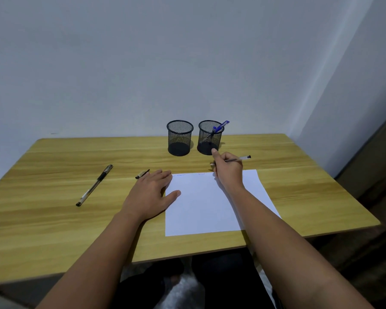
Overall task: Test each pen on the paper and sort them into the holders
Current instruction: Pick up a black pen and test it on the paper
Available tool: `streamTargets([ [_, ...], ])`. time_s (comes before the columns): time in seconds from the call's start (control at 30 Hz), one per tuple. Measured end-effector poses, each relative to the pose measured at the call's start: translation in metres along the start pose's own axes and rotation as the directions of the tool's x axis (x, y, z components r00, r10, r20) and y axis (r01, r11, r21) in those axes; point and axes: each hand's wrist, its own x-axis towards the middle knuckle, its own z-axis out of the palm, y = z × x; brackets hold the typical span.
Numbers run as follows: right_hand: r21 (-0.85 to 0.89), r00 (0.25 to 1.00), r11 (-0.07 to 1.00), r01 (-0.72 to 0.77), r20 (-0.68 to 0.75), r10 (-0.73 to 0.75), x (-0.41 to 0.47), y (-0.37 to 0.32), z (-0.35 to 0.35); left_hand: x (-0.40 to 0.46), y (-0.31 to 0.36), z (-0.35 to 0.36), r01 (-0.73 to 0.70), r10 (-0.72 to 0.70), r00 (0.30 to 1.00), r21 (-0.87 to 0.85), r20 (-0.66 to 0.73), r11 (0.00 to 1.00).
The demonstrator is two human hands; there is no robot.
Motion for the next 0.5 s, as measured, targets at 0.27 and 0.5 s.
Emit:
streamTargets([
  [0.27,0.091,0.996,0.993,-0.081,0.049,0.077,-0.010,-0.054,-0.008,-0.003,0.003,-0.007,-0.004,-0.007,0.993,-0.096,-0.122,0.995],
  [0.5,0.117,0.988,0.983,-0.138,0.092,0.127,-0.002,-0.069,-0.014,0.007,-0.024,-0.031,0.289,-0.249,0.930,0.122,-0.271,0.949],
])
